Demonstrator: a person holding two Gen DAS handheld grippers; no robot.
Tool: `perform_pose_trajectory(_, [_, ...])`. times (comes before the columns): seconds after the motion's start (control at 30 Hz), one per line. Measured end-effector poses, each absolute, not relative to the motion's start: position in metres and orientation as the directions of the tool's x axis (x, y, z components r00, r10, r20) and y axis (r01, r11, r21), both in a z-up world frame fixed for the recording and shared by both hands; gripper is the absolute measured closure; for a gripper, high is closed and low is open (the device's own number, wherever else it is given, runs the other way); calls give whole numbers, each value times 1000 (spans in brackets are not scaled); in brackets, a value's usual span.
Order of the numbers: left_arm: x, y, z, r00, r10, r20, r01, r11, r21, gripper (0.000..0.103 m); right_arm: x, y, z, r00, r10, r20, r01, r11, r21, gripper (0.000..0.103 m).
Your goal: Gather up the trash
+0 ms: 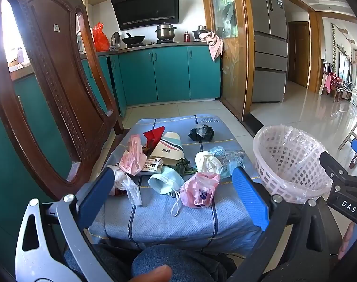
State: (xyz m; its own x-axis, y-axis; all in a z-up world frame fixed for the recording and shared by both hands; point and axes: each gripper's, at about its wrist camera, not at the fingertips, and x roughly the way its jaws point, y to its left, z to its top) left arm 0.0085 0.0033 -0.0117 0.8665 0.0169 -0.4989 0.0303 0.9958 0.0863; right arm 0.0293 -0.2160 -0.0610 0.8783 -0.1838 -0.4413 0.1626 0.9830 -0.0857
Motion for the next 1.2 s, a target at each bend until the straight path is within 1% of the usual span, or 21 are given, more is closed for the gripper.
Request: perform_pose_trajectory(1.2, [7, 1, -9, 866, 21, -499, 25, 996, 85, 3, 25, -214, -60, 891, -173, -420, 157, 985, -72, 3])
